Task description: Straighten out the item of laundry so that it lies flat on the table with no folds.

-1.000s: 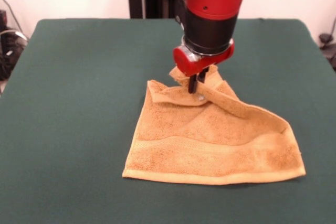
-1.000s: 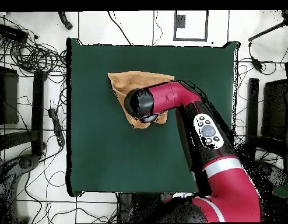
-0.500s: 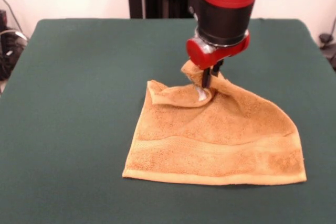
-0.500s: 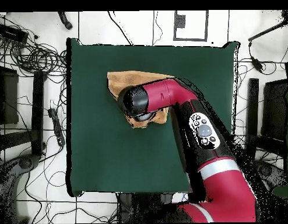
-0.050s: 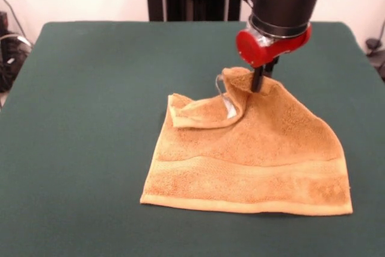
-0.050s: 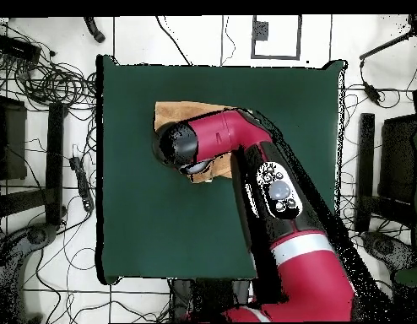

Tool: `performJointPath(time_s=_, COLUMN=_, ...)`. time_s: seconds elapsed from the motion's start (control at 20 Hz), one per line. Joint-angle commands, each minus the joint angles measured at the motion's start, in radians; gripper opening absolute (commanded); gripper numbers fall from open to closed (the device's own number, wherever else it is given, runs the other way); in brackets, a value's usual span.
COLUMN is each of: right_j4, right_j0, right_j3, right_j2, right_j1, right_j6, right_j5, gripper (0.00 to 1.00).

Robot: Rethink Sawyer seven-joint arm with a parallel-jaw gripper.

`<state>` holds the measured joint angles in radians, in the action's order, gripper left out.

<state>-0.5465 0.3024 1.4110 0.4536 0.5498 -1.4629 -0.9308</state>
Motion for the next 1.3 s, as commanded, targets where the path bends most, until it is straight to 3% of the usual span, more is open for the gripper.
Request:
performJointPath(time_s=0.05, right_j4=0.058, right_j0=-0.072, right_j3=0.034, right_j2=-0.066, right_j1=-0.068, right_j6=-0.272, right_j5=0.023, gripper=0.0)
performJointPath(time_s=0.55, right_j4=0.126, right_j0=-0.122, right_j3=0.026, right_j2=-0.152, right_j1=-0.103, right_j6=-0.335, right_j5=0.061, gripper=0.0)
performJointPath(time_s=1.3, right_j4=0.234, right_j0=-0.144, right_j3=0.014, right_j2=-0.165, right_j1=-0.092, right_j6=-0.244, right_j5=0.023, gripper=0.0)
